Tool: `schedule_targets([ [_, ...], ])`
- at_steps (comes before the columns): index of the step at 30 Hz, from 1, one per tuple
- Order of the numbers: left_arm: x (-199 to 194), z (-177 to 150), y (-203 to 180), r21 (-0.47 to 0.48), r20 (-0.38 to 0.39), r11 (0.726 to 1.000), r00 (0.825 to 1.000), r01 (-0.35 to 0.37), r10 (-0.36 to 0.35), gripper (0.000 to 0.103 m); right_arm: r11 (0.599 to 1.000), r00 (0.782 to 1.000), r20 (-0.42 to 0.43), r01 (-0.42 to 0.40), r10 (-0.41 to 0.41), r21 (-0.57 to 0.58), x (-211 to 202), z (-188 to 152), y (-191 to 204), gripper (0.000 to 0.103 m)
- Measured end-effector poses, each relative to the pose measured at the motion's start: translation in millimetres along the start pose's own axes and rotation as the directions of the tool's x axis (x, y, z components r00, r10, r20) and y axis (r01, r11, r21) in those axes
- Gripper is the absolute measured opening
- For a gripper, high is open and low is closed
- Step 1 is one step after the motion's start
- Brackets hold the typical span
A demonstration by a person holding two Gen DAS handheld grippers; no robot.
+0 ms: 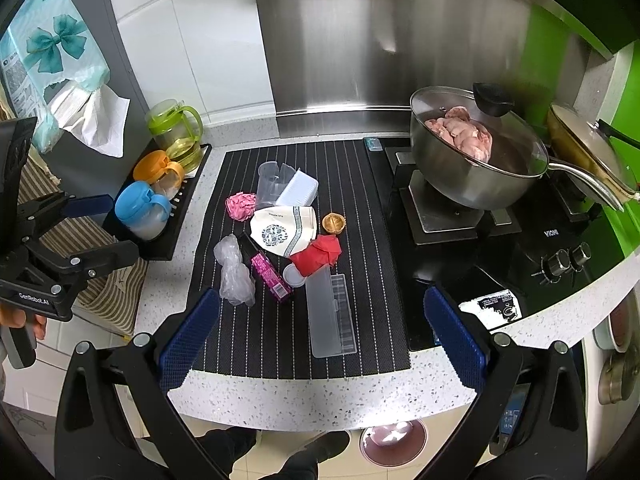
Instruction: Collect trash
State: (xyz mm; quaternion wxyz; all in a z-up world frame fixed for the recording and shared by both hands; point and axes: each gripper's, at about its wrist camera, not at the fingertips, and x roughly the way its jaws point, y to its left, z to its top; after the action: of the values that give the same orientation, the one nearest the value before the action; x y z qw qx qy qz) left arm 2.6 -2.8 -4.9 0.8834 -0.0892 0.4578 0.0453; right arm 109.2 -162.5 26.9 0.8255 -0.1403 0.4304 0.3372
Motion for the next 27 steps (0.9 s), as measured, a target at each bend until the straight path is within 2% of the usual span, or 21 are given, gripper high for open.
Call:
schedule_targets([
  [9,13,-2,3,0.019,0.018,1.0,1.0,0.003,-0.004,0.098,1.0,0.999,-0.034,-0.006,0.006,0.0,25,0,-9,0.1],
  [15,28,-2,5,0.02,0.014,1.0,1.0,-0.004,0.004,0.098,1.0,0.994,-0.109,0.001,-0.004,-0.028,66,-3,-17,0.1],
  [20,41,-4,9,0.013,-0.017,1.0,1.0,-0.015,0.015,0.098,0.999,0.977,-0.212,-0.026,0.016,-0.047,113,-10,-22,0.1],
  [27,58,-11,15,-0.01,-0.092,1.0,0.996,-0.021,0.02,0.098,0.994,0.95,-0.303,-0.094,0.074,-0.053,156,-23,-20,0.097],
])
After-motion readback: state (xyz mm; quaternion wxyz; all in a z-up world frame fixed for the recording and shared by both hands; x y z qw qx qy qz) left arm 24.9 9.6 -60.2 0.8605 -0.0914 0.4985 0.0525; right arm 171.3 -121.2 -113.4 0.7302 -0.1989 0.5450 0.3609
